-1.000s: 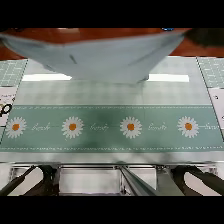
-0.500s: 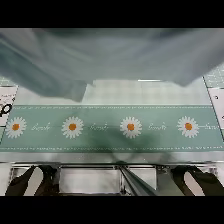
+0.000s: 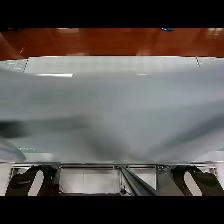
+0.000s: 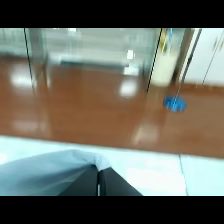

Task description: Fold the shirts.

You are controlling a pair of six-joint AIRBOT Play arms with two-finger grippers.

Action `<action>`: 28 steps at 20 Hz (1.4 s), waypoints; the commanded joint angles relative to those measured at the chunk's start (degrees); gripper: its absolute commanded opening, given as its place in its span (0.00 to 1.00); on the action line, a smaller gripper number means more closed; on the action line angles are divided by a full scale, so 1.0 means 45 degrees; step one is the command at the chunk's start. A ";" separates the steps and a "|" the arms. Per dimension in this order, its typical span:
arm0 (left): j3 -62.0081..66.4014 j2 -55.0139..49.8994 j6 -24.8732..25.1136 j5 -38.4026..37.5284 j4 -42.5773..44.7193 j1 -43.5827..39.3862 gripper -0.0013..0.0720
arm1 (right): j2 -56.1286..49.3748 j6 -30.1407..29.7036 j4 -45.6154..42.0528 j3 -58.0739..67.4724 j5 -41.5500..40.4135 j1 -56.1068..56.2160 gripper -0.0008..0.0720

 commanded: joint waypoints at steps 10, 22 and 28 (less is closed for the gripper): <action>-0.5173 -0.7708 0.0097 0.3444 -0.3609 -0.0568 0.04 | -0.5226 -0.0811 0.0942 -0.6883 -0.4682 -0.0005 0.04; 0.0282 -1.7894 -0.1506 0.4085 -0.4114 -0.1350 0.04 | -1.5412 -0.1073 0.3823 -0.1593 -0.6426 0.0024 0.04; 0.0495 -1.7903 0.0296 0.1792 -0.4002 -0.0792 0.04 | -1.5514 -0.1098 0.4221 -0.1593 -0.4784 -0.0291 0.04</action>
